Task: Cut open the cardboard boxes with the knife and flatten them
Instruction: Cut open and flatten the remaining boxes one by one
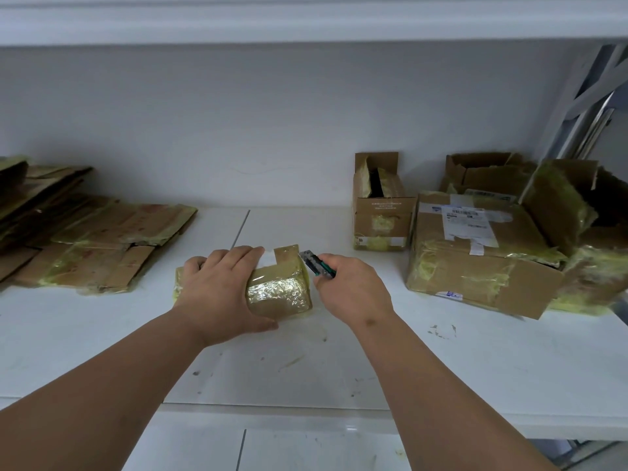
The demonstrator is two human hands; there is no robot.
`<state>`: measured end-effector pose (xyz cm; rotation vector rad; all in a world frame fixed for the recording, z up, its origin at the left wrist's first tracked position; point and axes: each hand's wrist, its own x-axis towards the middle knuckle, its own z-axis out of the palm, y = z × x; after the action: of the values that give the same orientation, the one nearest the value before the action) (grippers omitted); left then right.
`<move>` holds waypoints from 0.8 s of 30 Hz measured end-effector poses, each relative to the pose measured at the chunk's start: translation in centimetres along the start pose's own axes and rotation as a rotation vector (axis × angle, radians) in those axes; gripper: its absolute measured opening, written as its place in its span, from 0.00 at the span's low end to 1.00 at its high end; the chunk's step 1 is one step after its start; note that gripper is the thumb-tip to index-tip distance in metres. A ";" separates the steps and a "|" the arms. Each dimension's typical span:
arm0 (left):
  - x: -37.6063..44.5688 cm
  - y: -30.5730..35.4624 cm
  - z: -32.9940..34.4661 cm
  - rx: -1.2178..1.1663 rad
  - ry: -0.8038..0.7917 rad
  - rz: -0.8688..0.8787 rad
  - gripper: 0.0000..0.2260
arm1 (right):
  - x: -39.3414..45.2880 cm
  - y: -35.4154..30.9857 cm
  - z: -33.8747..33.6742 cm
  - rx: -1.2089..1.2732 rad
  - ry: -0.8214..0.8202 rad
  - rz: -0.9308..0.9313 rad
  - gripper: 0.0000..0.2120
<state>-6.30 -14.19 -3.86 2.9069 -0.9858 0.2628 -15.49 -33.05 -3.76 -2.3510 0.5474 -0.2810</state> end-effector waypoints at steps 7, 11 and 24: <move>-0.2 0.2 0.1 0.010 0.017 -0.003 0.56 | 0.0 -0.1 0.7 0.009 0.011 0.035 0.10; -0.3 0.3 0.0 0.004 0.021 -0.019 0.56 | 0.0 -0.2 1.4 0.123 0.021 0.075 0.08; 0.2 0.5 -0.7 -0.024 -0.022 -0.021 0.52 | -0.4 0.8 -0.3 -0.177 -0.025 -0.130 0.12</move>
<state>-6.54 -14.59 -3.18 2.9027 -0.9548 0.2169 -16.20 -33.54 -4.12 -2.5637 0.4227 -0.2716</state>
